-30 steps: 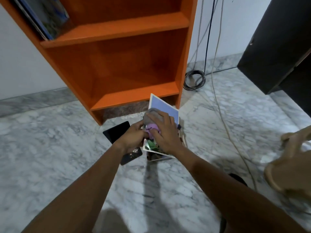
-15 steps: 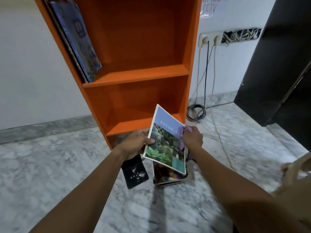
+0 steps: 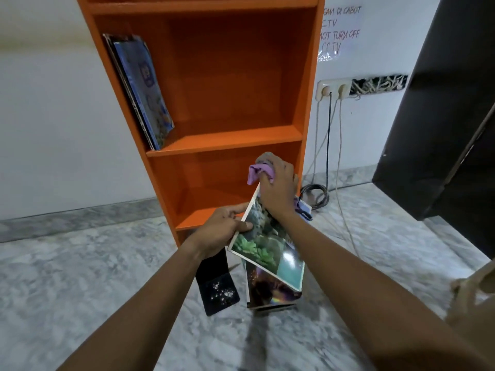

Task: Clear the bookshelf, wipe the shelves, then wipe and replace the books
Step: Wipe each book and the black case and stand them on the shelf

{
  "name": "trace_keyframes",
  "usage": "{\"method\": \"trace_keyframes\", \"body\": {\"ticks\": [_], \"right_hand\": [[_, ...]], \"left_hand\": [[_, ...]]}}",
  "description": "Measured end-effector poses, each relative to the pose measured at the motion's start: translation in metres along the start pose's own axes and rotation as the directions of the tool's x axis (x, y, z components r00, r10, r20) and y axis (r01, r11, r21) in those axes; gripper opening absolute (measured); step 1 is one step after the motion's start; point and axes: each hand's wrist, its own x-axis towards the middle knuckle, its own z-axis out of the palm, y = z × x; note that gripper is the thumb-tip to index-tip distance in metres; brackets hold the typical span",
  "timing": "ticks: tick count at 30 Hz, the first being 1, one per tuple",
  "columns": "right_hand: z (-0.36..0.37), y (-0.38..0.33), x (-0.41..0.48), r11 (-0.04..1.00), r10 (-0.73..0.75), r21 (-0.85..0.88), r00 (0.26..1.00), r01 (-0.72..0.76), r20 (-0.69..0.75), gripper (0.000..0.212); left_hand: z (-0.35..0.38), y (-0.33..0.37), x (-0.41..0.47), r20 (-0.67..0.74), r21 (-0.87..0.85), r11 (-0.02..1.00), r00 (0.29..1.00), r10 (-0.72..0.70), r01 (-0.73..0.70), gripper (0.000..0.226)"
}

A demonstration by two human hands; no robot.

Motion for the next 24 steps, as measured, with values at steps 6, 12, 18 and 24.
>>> {"method": "trace_keyframes", "body": {"ticks": [6, 12, 18, 24], "right_hand": [[-0.012, 0.048, -0.017, 0.938, 0.343, -0.047, 0.939, -0.343, -0.006, 0.026], [-0.01, 0.063, -0.059, 0.409, 0.621, 0.507, 0.639, -0.759, 0.455, 0.044], [-0.039, 0.019, -0.041, 0.625, 0.357, 0.515, 0.802, -0.586, 0.479, 0.033], [-0.027, -0.033, -0.062, 0.921, -0.272, -0.21, 0.928, 0.327, 0.253, 0.009]], "left_hand": [[-0.011, 0.017, -0.003, -0.098, -0.109, 0.991, 0.993, 0.065, -0.076, 0.049], [-0.024, 0.022, 0.005, -0.228, -0.205, 0.972, 0.971, 0.069, -0.117, 0.047], [-0.04, -0.001, 0.017, -0.381, -0.025, 0.999, 0.924, 0.016, -0.027, 0.048], [-0.004, 0.034, 0.025, -0.283, -0.374, 0.924, 0.959, -0.027, -0.085, 0.094]]}}
